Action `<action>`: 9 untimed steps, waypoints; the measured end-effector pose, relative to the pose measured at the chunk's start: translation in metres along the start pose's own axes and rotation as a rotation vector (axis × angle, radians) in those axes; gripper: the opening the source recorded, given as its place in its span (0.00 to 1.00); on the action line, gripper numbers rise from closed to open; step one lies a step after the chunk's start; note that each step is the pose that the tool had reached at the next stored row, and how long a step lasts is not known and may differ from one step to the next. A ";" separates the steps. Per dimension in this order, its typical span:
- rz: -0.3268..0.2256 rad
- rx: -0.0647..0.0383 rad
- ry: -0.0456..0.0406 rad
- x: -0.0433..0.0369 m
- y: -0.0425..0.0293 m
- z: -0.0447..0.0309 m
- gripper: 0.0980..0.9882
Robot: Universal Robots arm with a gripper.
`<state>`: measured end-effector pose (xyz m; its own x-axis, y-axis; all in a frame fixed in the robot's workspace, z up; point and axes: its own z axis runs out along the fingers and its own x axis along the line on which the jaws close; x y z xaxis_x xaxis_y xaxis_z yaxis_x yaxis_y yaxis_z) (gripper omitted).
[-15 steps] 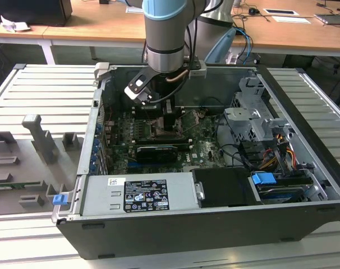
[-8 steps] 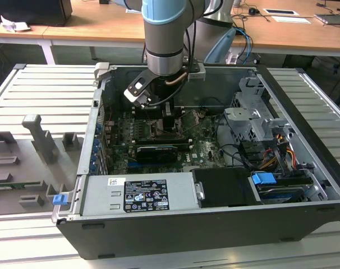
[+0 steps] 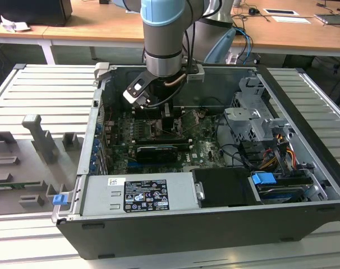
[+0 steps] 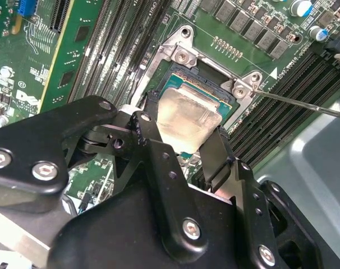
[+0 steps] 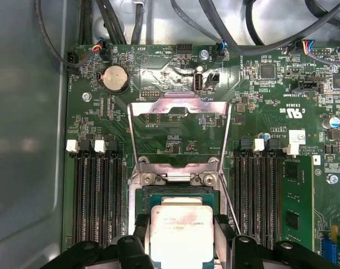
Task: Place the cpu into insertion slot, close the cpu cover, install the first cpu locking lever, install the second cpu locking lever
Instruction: 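Place the cpu into insertion slot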
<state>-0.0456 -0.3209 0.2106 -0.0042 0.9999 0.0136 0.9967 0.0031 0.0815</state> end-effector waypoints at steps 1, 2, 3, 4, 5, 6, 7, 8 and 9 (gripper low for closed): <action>0.000 0.000 0.0001 0.0000 0.0000 0.0004 0.50; 0.000 0.000 0.0002 0.0000 0.0000 0.0007 0.50; 0.000 0.000 0.0001 0.0000 -0.0001 0.0016 0.50; 0.000 0.000 0.0000 0.0001 -0.0003 0.0030 0.50; 0.000 0.000 -0.0002 0.0001 -0.0004 0.0036 0.50; 0.000 0.000 -0.0004 0.0001 -0.0004 0.0039 0.50; 0.000 0.000 -0.0005 0.0000 -0.0005 0.0042 0.50; 0.000 0.000 -0.0006 0.0000 -0.0006 0.0043 0.50; 0.000 0.000 -0.0005 0.0001 -0.0006 0.0045 0.50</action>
<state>-0.0458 -0.3207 0.2060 -0.0041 0.9999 0.0131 0.9967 0.0031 0.0815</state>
